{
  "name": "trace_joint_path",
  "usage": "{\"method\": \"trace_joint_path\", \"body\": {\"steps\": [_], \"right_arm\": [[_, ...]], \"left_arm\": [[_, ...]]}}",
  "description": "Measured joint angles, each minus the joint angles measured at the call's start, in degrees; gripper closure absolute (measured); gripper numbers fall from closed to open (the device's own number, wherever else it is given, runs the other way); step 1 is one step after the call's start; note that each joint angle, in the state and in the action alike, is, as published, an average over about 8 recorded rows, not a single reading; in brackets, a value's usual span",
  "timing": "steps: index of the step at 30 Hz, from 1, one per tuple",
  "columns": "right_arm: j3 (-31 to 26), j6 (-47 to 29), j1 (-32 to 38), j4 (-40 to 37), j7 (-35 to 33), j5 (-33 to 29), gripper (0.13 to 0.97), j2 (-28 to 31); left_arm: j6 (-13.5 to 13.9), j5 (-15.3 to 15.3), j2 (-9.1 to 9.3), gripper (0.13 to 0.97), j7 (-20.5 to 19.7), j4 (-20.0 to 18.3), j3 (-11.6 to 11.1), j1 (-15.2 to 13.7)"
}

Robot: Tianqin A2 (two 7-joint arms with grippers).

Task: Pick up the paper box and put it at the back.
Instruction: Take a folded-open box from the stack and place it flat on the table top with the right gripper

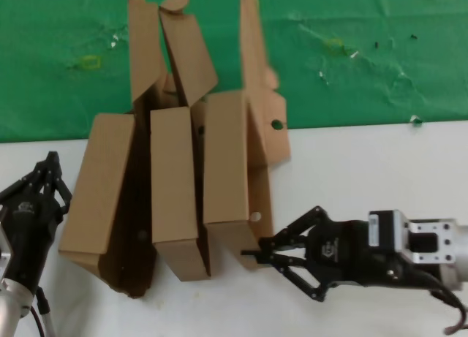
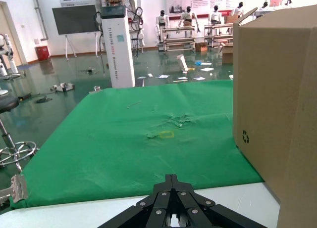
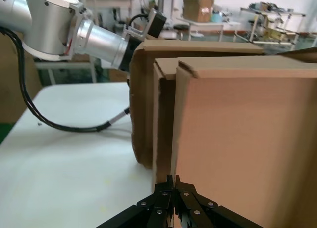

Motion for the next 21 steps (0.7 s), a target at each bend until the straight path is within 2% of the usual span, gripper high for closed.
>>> {"method": "trace_joint_path", "body": {"steps": [11, 16, 21], "right_arm": [[6.3, 5.1, -5.7, 15.5, 13.9, -5.3, 0.945, 12.4], [8.3, 2.5, -2.9, 17.8, 19.3, -5.2, 0.945, 17.8], [8.9, -2.4, 3.3, 18.2, 25.6, -6.2, 0.945, 22.4]], "left_arm": [[0.0, 0.0, 0.00, 0.954, 0.0, 0.0, 0.0, 0.0], [0.0, 0.0, 0.00, 0.954, 0.0, 0.0, 0.0, 0.0], [0.0, 0.0, 0.00, 0.954, 0.0, 0.0, 0.0, 0.0]]}}
